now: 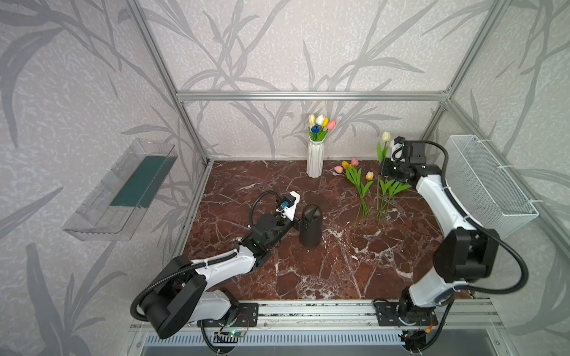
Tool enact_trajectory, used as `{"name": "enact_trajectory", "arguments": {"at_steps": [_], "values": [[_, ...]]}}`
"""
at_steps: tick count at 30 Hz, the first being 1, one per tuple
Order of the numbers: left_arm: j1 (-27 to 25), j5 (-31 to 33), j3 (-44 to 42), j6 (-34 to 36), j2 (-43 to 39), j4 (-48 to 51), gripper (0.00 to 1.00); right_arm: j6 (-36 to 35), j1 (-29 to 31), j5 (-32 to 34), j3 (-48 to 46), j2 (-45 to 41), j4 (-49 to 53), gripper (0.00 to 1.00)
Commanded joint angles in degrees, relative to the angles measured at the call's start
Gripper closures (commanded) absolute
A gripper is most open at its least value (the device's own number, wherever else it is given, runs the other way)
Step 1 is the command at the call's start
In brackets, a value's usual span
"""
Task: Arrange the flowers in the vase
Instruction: 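Grasp a cream tulip from the pile with the right gripper and lift it, then lower the cream tulip stem into the black vase with the right gripper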
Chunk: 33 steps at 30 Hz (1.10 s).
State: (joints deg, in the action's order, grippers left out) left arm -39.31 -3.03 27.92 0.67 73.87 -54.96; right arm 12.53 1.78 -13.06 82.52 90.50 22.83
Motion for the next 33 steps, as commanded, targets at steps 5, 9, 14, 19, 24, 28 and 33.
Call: {"name": "enact_trajectory", "arguments": {"at_steps": [5, 9, 14, 19, 24, 28, 33], "values": [[0.3, 1.8, -2.7, 2.2, -3.6, -4.8, 0.04, 5.8, 6.8, -18.1, -13.8, -16.6, -30.7, 1.0], [0.6, 4.6, -3.9, 1.2, -5.2, -6.8, 0.04, 10.1, 13.2, -25.5, -19.3, -18.8, -48.0, 1.0], [2.6, 10.4, -3.7, -3.0, -6.8, -3.7, 0.06, 12.8, 20.7, -26.1, -23.0, -16.6, -63.7, 1.0], [3.2, 14.0, -4.8, -2.3, -6.8, -3.4, 0.07, 12.3, 24.3, -25.2, -22.8, -13.6, -70.2, 1.0], [3.6, 14.5, -4.8, -1.6, -5.6, -3.0, 0.07, 13.0, 26.6, -24.8, -24.9, -11.4, -76.3, 1.0], [3.8, 13.2, -4.4, -0.7, -3.8, -4.0, 0.07, 12.8, 27.9, -24.7, -26.7, -8.9, -79.0, 1.0], [3.7, 9.9, -3.3, 0.9, -2.9, -4.1, 0.07, 8.6, 29.1, -26.4, -31.1, -7.5, -79.7, 1.0]]}}
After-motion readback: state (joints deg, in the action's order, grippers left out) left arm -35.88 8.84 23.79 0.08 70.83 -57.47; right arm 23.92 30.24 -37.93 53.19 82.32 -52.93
